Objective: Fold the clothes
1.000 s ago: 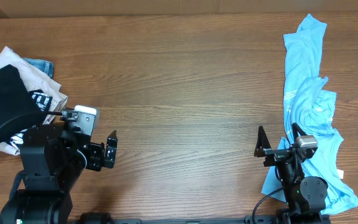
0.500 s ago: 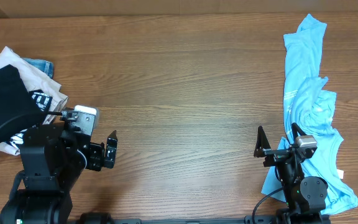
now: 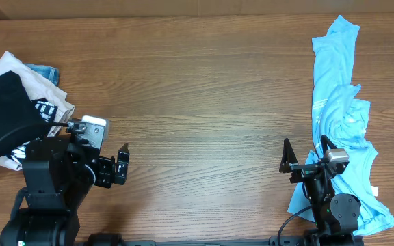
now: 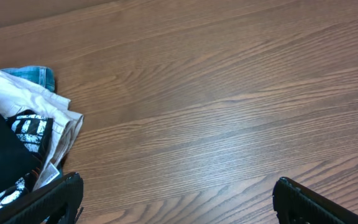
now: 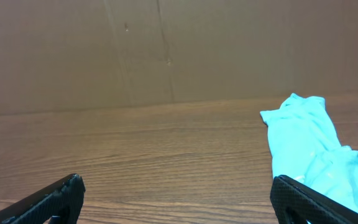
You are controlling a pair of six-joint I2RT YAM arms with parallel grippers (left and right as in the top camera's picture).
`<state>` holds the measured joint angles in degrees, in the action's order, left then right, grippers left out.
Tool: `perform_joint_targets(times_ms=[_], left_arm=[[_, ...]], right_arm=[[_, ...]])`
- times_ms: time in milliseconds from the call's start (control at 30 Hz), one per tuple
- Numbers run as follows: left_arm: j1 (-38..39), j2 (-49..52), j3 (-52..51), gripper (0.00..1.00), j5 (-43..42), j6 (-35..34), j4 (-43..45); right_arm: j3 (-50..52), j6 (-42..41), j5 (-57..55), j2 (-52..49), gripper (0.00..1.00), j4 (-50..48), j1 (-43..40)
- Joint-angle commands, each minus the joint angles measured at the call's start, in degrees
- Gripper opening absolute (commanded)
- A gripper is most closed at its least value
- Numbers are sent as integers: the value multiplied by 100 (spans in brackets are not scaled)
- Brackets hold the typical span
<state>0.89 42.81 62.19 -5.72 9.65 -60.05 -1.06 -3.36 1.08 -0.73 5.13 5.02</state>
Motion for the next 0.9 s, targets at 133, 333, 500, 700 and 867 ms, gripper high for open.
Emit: perform_joint_targets(times_ms=[133,333,500,700,867], left_arm=[[-9,-704,-627,100,-79,-76,85],[201,-2070,-2402,100,-160,-413,1578],[229,-3462,-4363,100,-164,-1294,3508],[229,-4269,-5770,100,-109,-1032,5654],[229,-4262,-6192,100,-122,-640,6299]], right_arm=[[59,17,4,57,100,-39,33],[59,17,4,57,100,-42,33],[59,17,4,57,100,-39,33],[59,17,4,57,100,-39,33],[59,17,4,57,100,-39,33]])
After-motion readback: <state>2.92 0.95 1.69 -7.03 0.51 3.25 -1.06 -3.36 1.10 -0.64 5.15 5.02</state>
